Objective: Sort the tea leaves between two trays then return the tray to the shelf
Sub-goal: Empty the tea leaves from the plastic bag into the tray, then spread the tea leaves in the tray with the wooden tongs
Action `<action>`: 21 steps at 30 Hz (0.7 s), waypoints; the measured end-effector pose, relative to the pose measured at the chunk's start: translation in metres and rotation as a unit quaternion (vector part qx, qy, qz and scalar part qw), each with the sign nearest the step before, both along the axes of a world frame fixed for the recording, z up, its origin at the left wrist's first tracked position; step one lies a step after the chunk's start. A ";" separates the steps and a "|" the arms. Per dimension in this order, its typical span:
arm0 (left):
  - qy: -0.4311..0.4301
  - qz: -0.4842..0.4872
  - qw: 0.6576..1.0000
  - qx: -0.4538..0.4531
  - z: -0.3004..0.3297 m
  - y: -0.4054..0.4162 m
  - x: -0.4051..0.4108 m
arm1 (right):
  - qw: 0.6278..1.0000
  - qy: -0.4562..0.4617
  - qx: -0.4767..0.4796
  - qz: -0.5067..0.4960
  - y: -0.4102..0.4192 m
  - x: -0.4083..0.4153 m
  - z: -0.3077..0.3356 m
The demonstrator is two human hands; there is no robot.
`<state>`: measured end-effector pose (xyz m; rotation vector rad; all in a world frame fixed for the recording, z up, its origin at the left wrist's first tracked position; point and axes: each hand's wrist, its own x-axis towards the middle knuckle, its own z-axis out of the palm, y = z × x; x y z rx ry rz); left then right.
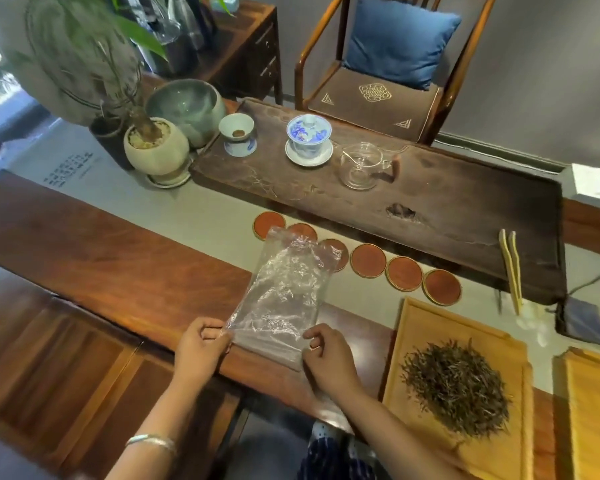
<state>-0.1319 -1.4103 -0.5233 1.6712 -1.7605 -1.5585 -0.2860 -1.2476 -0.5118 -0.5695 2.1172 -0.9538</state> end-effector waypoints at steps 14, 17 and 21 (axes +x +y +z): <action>-0.339 -0.115 0.894 -0.270 0.046 -0.008 0.004 | 0.998 0.026 -0.052 0.007 0.071 -0.058 0.043; -0.299 -0.123 0.896 -0.306 0.062 0.020 -0.030 | 0.993 0.109 -0.042 -0.037 0.126 -0.106 0.066; -0.160 -0.256 0.913 -0.276 0.063 0.077 -0.102 | 0.961 0.249 0.027 -0.119 0.174 -0.184 0.080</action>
